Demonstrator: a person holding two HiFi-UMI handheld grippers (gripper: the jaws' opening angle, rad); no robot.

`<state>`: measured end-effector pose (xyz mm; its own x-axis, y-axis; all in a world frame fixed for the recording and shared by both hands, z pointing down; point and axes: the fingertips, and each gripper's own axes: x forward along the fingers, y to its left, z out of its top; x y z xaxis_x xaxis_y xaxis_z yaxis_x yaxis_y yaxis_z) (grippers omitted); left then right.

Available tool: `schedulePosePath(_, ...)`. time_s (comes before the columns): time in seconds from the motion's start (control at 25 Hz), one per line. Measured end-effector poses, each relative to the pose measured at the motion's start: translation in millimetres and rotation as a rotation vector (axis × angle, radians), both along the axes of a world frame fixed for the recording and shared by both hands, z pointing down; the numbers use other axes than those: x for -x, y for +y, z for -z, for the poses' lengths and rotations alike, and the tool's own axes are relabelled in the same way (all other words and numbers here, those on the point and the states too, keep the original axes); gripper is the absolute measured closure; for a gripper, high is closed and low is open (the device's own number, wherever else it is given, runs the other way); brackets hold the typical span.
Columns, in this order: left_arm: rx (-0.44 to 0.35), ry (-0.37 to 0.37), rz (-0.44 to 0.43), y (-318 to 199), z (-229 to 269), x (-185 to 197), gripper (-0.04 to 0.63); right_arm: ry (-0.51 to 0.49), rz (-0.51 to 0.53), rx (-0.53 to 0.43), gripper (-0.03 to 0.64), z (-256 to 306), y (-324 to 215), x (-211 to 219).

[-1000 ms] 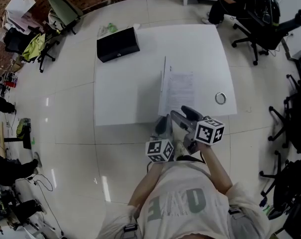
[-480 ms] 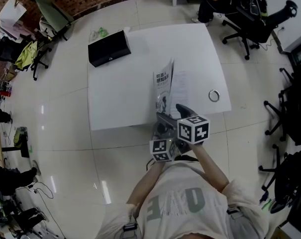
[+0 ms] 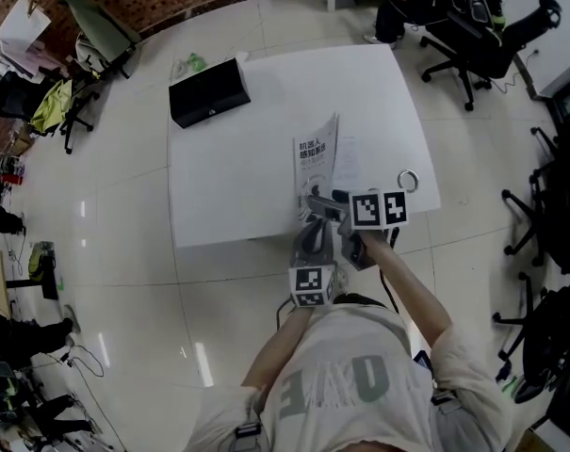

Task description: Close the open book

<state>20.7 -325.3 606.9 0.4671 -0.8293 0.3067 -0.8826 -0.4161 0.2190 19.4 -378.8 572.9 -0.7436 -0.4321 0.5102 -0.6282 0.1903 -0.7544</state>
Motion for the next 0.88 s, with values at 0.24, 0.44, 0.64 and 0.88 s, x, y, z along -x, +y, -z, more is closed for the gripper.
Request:
schedulePosePath(0.24, -0.026, 0.093, -0.043, 3, 8, 0, 0.493, 0.014, -0.082, 0.055, 0.57, -6, 1, -34)
schedulePosePath(0.44, -0.099, 0.169, -0.082, 16, 30, 0, 0.476, 0.079, -0.108, 0.086, 0.589, -34, 10, -74)
schedulePosePath(0.64, -0.076, 0.222, 0.151, -1, 29, 62, 0.479, 0.257, -0.123, 0.081, 0.574, -78, 11, -102)
schedulePosePath(0.88, -0.05, 0.228, 0.317, -3, 20, 115, 0.482, 0.698, -0.074, -0.084, 0.478, -105, 12, -120)
